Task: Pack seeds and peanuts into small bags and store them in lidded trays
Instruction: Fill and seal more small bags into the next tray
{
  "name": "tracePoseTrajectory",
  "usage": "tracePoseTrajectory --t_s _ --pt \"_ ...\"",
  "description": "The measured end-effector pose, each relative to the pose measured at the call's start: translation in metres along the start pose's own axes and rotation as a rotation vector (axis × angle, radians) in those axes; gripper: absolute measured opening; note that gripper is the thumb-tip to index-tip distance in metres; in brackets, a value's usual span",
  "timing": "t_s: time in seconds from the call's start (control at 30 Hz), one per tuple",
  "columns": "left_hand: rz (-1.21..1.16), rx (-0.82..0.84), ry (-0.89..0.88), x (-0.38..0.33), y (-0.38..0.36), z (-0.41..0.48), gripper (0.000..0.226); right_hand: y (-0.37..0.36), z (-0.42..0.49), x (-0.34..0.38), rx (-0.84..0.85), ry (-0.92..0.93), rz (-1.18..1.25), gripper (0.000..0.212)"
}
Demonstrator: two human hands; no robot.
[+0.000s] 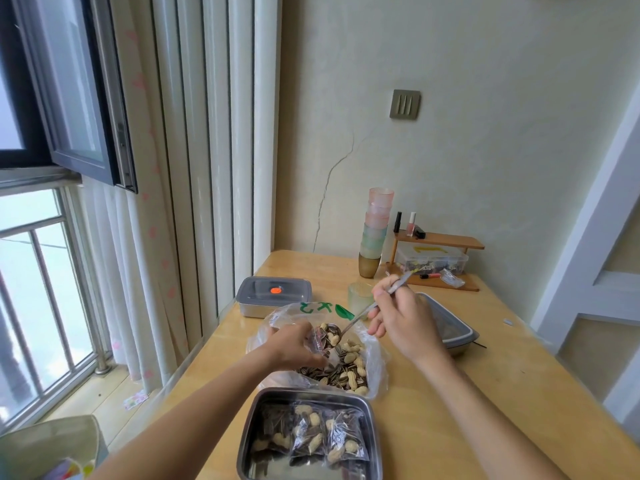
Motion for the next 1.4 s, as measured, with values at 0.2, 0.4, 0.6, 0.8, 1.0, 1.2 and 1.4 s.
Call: tracePoseTrajectory --t_s 0.2,0.4,0.6,0.8,1.0,1.2,1.4 --pt "-0.188 -0.056 0.040 -0.007 0.001 0.004 0.043 -0.019 0.019 0.046 0.340 0.313 -0.216 0.022" --pt "-0.415 -0.089 0.048 -0.007 0.004 0.003 0.043 -0.029 0.020 0.059 0.383 0.500 -0.286 0.011" --pt "-0.464 -0.086 0.019 -0.006 0.000 0.003 0.037 -0.023 0.018 0.059 0.269 0.519 -0.287 0.008" --pt "-0.550 -0.094 -0.030 -0.008 0.002 -0.001 0.031 -0.019 0.018 0.061 0.301 0.526 -0.242 0.013" --pt "-0.546 -0.134 -0.042 -0.006 0.006 -0.003 0.034 -0.010 0.019 0.063 0.273 0.552 -0.267 0.016" --pt "-0.571 -0.111 -0.096 -0.001 0.003 -0.002 0.041 -0.012 0.015 0.057 0.269 0.519 -0.250 0.015" --pt "-0.526 -0.217 -0.028 0.007 0.014 -0.003 0.031 0.014 0.013 0.018 -0.160 0.118 -0.023 0.018"
Point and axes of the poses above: each hand's wrist, its own z-axis towards the middle knuckle, its own y-axis out of the back of the hand, x = y × z, the point moved 5 cm from there along z, towards the middle knuckle, and after that the axes turned 14 degrees about y, right-handed, at the moved point
